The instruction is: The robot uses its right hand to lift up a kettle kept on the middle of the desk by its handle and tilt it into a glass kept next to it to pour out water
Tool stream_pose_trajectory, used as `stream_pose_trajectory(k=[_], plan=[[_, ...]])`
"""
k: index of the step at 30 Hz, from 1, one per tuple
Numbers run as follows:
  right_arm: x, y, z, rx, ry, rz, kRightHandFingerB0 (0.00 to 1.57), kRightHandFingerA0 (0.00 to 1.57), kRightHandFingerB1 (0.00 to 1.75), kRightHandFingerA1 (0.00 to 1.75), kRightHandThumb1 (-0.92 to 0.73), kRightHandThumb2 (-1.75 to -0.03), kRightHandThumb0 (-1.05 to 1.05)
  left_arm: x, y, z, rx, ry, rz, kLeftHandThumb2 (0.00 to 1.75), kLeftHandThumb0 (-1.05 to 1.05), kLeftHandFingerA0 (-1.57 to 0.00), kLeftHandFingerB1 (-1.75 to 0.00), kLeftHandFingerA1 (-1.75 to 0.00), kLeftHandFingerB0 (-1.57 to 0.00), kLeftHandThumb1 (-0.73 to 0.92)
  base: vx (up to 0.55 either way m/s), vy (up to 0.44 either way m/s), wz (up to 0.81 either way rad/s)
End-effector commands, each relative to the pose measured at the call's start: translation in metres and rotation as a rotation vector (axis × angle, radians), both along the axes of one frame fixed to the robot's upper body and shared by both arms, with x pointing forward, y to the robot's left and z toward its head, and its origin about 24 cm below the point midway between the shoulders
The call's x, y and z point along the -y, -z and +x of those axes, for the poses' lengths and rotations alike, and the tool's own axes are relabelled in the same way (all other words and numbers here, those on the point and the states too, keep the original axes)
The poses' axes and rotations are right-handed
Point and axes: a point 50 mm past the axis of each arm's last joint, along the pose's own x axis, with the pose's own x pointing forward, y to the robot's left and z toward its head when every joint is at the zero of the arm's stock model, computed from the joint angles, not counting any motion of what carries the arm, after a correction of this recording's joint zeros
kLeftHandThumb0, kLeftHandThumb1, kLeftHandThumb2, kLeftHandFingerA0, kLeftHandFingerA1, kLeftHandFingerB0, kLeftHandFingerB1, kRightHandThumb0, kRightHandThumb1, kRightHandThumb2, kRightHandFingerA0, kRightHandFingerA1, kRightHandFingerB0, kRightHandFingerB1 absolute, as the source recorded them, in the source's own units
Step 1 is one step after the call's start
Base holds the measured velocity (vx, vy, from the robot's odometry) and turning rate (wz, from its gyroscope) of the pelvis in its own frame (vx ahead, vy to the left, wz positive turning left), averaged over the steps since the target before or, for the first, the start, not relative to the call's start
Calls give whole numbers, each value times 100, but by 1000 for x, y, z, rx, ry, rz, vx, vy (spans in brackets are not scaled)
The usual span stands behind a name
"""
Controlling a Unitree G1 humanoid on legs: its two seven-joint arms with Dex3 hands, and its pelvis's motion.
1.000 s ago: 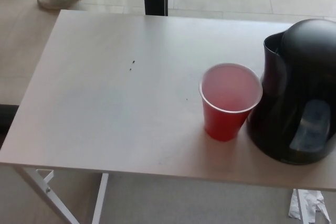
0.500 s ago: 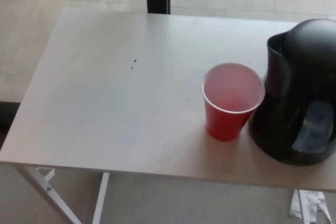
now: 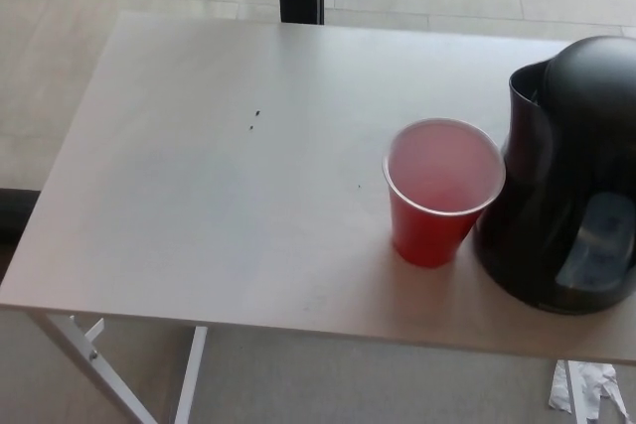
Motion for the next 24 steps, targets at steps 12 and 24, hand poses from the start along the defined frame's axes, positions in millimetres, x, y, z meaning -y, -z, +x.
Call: stream_pose_trajectory(k=[12, 24], plan=[[-15, 32, 5, -120, 4, 16, 5, 31, 21, 60, -44, -82, -66, -2, -5, 6, 27, 18, 9, 60, -74, -64, -55, -60, -49, 64, 0, 0, 0], [-15, 31, 6, -150, 21, -84, 8, 28, 36, 51, -43, -78, -67, 0, -4, 8, 7, 24, 20, 60, -74, -67, -53, -59, -53, 65, 0, 0, 0]])
